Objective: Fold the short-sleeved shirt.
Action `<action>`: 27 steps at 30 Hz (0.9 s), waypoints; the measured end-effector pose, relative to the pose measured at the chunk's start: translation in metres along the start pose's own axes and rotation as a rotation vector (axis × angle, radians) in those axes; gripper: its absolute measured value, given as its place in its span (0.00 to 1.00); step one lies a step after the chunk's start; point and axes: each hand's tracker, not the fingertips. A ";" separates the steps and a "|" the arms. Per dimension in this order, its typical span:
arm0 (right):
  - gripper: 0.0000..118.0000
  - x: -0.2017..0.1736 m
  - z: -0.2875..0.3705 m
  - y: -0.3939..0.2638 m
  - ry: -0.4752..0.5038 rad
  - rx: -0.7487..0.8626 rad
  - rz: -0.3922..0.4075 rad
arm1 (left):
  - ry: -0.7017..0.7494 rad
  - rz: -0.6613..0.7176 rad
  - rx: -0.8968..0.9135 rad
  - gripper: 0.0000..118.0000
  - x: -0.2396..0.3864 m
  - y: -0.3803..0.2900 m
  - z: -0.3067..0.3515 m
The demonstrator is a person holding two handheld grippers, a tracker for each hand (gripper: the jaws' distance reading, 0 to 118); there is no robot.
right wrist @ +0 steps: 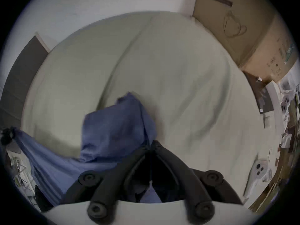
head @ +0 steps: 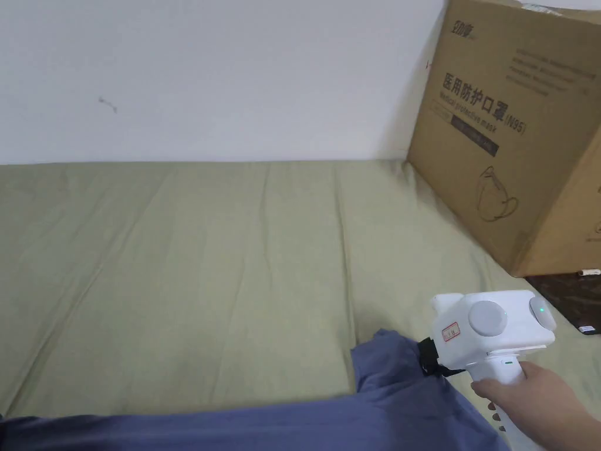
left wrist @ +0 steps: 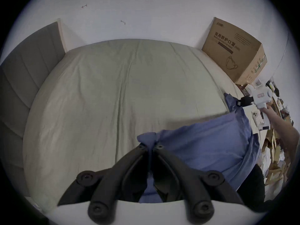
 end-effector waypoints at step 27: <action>0.11 0.045 0.147 -0.323 0.051 0.048 -0.373 | -0.043 0.170 -0.137 0.26 0.021 -0.198 0.081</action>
